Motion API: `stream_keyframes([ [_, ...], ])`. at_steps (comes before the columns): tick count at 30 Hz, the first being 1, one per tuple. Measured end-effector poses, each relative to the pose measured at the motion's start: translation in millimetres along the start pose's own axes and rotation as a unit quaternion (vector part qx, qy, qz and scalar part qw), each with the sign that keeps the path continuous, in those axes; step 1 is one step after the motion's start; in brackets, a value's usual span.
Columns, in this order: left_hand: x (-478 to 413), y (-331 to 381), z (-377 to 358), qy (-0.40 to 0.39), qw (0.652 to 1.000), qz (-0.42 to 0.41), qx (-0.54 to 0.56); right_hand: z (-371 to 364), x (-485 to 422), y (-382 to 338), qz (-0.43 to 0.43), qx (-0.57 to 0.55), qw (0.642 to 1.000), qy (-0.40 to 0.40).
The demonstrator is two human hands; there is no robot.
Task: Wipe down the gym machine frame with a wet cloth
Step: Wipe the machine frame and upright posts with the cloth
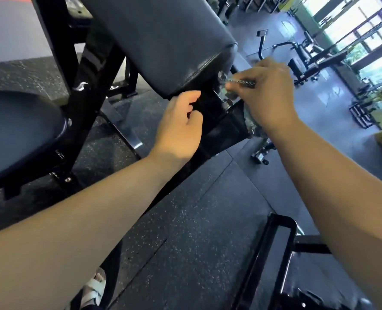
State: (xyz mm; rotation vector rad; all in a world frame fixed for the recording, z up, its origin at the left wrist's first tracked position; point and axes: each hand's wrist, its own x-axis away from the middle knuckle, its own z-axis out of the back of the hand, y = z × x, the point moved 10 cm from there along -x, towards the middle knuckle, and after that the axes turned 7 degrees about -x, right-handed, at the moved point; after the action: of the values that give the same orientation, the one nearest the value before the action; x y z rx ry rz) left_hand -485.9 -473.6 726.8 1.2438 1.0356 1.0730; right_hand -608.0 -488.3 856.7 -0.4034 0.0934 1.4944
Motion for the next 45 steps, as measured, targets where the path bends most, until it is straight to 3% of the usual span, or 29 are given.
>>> stream_keyframes([
  [2, 4.6, 16.9, -0.7, 0.018, 0.995, -0.084, -0.052, -6.4, -0.8, -6.9, -0.003, 0.019, 1.000, 0.010],
  [5, 9.1, 34.2, -12.7, -0.001, 0.979, -0.187, -0.078, -30.3, 14.3, -30.7, 0.063, 0.061, 0.988, -0.128],
  [7, 9.8, 35.7, -24.2, -0.033, 0.971, -0.211, -0.103, -28.7, 27.3, -27.9, 0.081, 0.007, 0.974, -0.210],
  [12, 2.8, 52.9, -39.5, -0.074, 0.946, -0.274, -0.155, -2.5, 34.2, -4.2, 0.095, -0.071, 0.981, -0.151],
  [18, -11.4, 23.3, -36.3, -0.102, 0.894, -0.272, -0.342, -25.0, 11.1, -12.3, 0.044, -0.086, 0.980, -0.176],
  [22, 2.4, 19.7, -32.0, -0.067, 0.863, -0.307, -0.395, -50.7, 0.4, -41.4, 0.127, 0.080, 0.959, -0.239],
  [28, -23.9, 31.7, -43.2, -0.066, 0.857, -0.223, -0.461, -39.2, -21.8, -5.3, 0.050, 0.057, 0.973, -0.217],
  [31, -25.1, 35.2, -38.6, -0.072, 0.870, -0.231, -0.430, -40.6, -22.8, -10.0, 0.063, 0.091, 0.971, -0.212],
  [34, -0.8, 22.2, -32.7, -0.080, 0.864, -0.267, -0.420, -48.9, -3.4, -37.2, 0.148, 0.133, 0.956, -0.217],
  [37, 6.6, -1.0, -31.5, -0.118, 0.887, -0.214, -0.391, -57.8, 12.1, -52.1, 0.192, 0.143, 0.939, -0.247],
  [39, 2.0, 1.1, -32.3, -0.120, 0.931, -0.184, -0.293, -54.3, 9.9, -50.3, 0.177, 0.123, 0.943, -0.253],
  [42, 1.4, 1.3, -27.7, -0.064, 0.988, -0.085, -0.109, -42.2, 12.5, -46.7, 0.207, 0.099, 0.955, -0.190],
  [45, 34.4, -9.9, -36.3, -0.036, 0.998, -0.002, 0.058, -35.3, 46.3, -47.9, 0.264, 0.089, 0.955, -0.106],
])
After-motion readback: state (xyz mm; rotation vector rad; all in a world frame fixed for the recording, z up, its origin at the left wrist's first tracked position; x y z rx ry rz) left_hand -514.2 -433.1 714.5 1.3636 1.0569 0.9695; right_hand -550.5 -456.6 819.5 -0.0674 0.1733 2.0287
